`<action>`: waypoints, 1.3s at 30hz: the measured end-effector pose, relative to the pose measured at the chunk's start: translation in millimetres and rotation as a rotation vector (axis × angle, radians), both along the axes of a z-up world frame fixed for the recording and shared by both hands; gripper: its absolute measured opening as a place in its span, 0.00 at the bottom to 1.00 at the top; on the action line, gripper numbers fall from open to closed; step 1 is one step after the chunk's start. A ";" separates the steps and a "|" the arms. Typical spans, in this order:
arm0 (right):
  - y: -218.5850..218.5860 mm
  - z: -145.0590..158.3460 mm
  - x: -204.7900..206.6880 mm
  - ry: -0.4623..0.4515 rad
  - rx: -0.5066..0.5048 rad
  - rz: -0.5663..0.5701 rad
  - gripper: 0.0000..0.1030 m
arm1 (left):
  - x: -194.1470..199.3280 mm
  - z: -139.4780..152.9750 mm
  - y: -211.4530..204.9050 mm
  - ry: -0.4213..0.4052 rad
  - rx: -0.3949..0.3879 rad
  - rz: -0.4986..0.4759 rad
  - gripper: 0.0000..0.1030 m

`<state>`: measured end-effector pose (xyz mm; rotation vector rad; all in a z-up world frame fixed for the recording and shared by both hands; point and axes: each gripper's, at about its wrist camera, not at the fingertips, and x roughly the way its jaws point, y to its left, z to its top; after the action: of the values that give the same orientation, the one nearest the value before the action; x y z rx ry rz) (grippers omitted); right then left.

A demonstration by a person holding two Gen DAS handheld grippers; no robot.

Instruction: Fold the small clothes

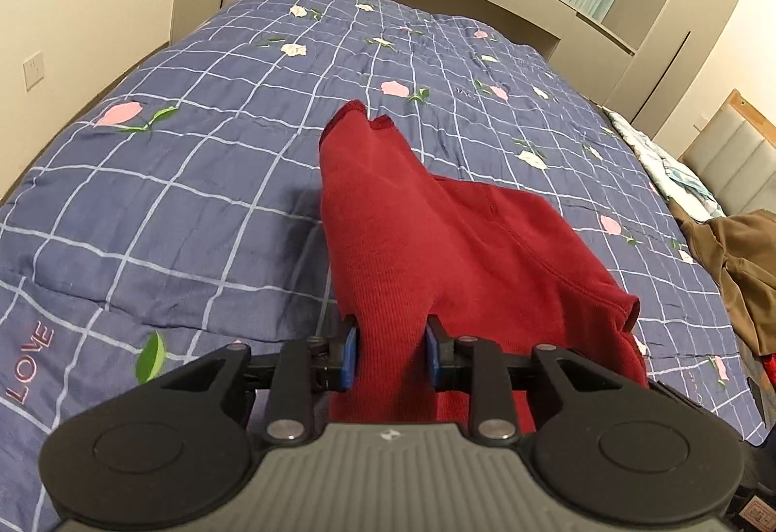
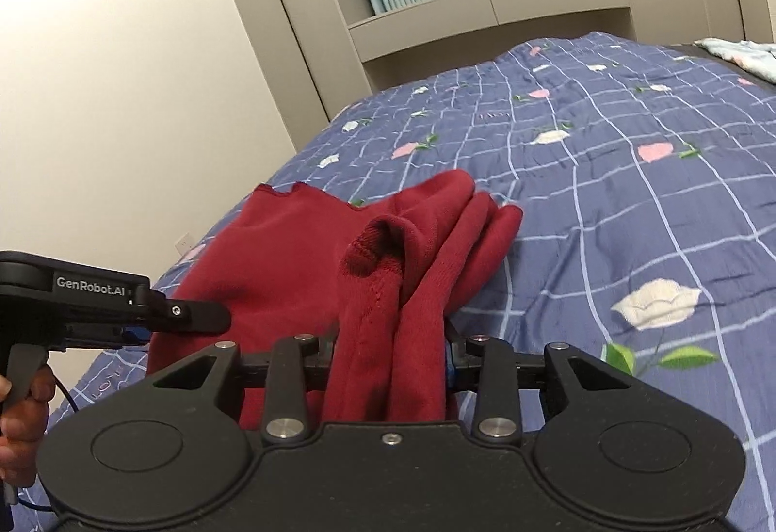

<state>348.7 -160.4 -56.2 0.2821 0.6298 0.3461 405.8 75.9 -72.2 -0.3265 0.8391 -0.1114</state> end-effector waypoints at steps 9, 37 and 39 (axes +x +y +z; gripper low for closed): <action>-2.5 4.7 0.2 0.014 -0.009 -0.032 0.60 | -6.1 4.7 3.1 0.000 -0.002 0.026 0.54; -23.3 85.3 -108.0 -0.222 -0.084 -0.065 0.99 | -121.8 79.1 -13.1 -0.216 0.174 0.074 0.99; -23.4 87.6 -121.5 -0.235 -0.097 -0.063 0.99 | -136.2 78.9 -14.9 -0.230 0.187 0.070 0.99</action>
<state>227.2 -183.8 31.3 0.1649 0.4044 0.2817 269.6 60.9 6.7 -0.1625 0.6038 -0.0045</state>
